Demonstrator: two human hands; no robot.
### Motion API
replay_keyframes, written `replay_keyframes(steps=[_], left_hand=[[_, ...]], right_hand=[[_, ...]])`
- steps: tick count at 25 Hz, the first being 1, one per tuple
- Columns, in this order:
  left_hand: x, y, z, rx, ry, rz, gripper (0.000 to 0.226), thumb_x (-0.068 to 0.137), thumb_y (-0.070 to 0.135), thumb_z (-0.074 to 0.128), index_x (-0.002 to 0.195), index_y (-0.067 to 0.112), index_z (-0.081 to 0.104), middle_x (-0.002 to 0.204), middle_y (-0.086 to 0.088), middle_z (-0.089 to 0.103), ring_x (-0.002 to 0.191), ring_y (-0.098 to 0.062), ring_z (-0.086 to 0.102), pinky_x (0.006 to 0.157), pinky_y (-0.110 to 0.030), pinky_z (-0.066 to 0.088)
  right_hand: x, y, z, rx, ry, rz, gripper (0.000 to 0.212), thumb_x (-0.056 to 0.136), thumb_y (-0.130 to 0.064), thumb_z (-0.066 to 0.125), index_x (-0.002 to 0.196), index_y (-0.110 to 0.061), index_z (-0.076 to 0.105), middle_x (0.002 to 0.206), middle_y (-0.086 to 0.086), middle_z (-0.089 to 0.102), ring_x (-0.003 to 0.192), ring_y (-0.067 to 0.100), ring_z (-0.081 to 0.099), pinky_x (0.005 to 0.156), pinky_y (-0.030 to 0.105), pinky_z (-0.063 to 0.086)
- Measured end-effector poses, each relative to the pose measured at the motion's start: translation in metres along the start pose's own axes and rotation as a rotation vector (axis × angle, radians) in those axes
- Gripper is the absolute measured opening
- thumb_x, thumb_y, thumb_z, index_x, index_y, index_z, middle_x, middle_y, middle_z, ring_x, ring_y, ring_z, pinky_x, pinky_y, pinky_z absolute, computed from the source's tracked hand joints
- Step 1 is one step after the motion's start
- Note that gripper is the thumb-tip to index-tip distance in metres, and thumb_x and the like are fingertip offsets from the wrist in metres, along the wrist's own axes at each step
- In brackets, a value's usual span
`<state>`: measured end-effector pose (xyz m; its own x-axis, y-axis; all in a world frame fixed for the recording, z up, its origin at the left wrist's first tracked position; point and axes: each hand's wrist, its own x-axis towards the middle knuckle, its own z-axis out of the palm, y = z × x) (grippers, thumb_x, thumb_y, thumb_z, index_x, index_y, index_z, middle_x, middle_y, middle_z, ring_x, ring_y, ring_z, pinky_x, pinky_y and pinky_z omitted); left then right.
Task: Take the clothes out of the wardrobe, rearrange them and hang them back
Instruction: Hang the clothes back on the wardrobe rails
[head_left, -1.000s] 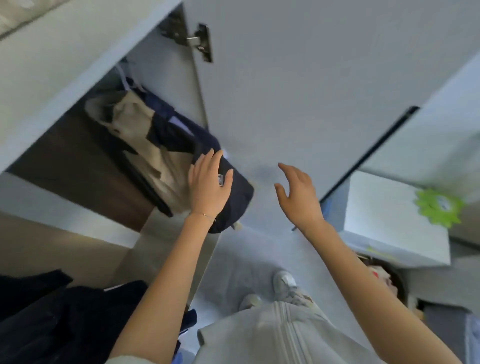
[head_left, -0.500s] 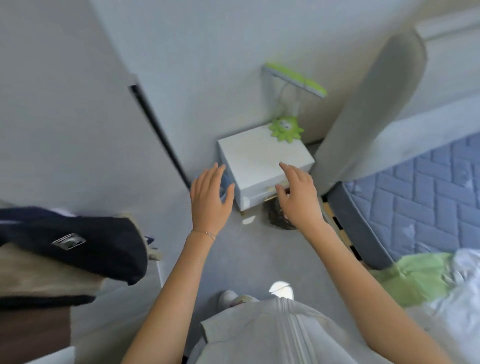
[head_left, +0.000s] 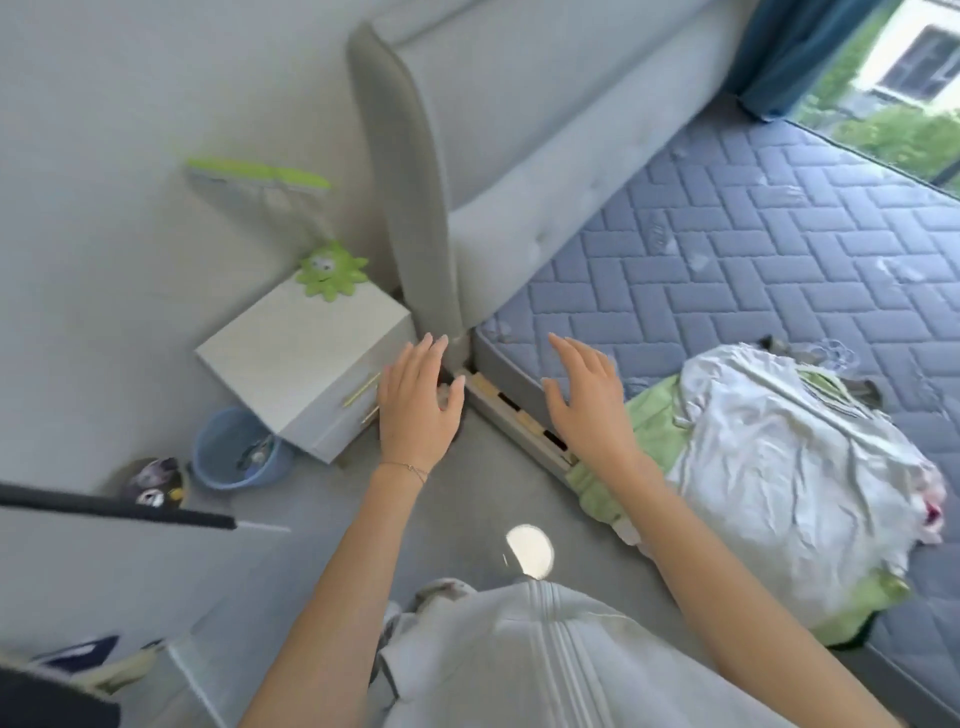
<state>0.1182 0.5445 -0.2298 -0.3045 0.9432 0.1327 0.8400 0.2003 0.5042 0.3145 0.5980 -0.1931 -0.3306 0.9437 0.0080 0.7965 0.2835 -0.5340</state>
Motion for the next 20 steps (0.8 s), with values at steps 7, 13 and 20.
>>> replay_keyframes(steps=[7, 13, 20], left_hand=[[0.062, 0.13, 0.103, -0.009, -0.254, 0.298, 0.053, 0.097, 0.034, 0.05, 0.147, 0.021, 0.037, 0.155, 0.0, 0.034, 0.145, -0.023, 0.024, 0.118, -0.046, 0.017], [0.111, 0.227, 0.197, -0.065, -0.496, 0.502, 0.055, 0.099, 0.036, 0.045, 0.15, 0.024, 0.028, 0.157, 0.003, 0.027, 0.147, -0.018, 0.017, 0.12, -0.043, 0.011], [0.137, 0.333, 0.272, -0.112, -0.633, 0.642, 0.053, 0.099, 0.033, 0.048, 0.148, 0.023, 0.033, 0.155, 0.001, 0.032, 0.145, -0.02, 0.022, 0.119, -0.044, 0.016]], right_hand=[[-0.012, 0.136, -0.066, -0.015, 0.148, 0.333, 0.051, 0.096, -0.018, 0.054, 0.145, -0.012, 0.042, 0.144, 0.01, 0.047, 0.134, 0.029, 0.038, 0.113, 0.037, 0.025], [-0.007, 0.235, -0.104, -0.005, 0.247, 0.657, 0.052, 0.098, -0.023, 0.05, 0.148, -0.019, 0.036, 0.149, 0.005, 0.041, 0.137, 0.026, 0.034, 0.112, 0.038, 0.025], [-0.018, 0.325, -0.155, 0.026, 0.37, 0.851, 0.053, 0.097, -0.021, 0.052, 0.147, -0.017, 0.038, 0.148, 0.004, 0.043, 0.136, 0.026, 0.035, 0.112, 0.038, 0.026]])
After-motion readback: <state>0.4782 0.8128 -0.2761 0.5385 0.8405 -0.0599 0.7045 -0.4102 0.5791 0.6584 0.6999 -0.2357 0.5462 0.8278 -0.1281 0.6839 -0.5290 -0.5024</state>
